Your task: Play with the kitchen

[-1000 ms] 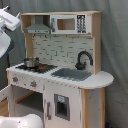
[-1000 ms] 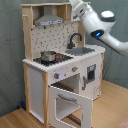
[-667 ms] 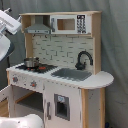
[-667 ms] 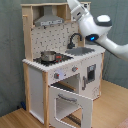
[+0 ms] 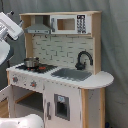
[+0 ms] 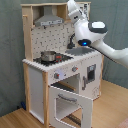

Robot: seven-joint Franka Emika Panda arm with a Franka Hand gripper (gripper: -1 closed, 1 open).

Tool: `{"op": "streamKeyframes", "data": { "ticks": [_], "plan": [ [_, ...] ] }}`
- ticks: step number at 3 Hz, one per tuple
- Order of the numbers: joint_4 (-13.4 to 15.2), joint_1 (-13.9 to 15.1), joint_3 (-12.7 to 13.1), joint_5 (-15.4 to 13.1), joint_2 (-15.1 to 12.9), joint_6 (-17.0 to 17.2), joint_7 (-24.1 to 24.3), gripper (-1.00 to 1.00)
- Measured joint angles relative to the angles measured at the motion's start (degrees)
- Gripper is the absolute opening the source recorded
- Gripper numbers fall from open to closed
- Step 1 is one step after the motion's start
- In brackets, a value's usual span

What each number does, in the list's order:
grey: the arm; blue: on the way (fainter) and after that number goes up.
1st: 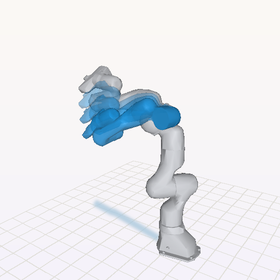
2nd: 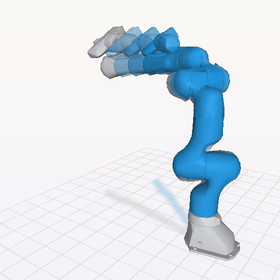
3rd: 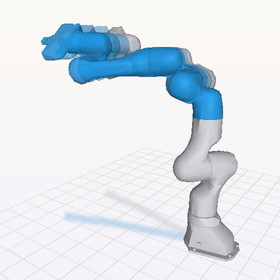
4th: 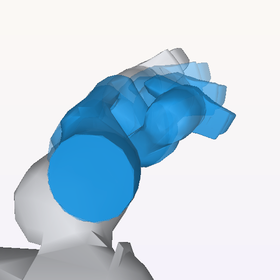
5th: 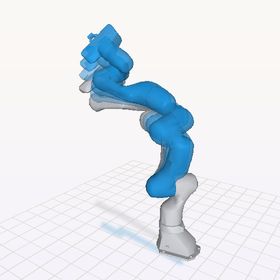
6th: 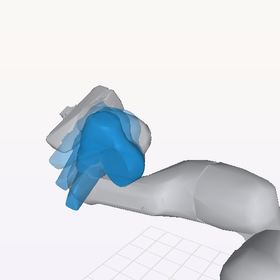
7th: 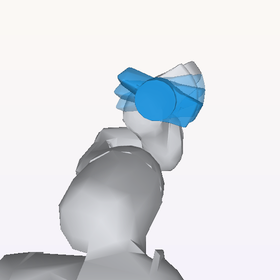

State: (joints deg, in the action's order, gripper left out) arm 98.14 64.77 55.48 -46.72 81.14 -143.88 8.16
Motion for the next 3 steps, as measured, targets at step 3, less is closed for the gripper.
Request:
{"op": "streamKeyframes", "data": {
  "ticks": [3],
  "plan": [
    [-0.29, 1.87, 2.63, 2.95, -0.76, 14.04, 11.9, 1.0]
  ]
}}
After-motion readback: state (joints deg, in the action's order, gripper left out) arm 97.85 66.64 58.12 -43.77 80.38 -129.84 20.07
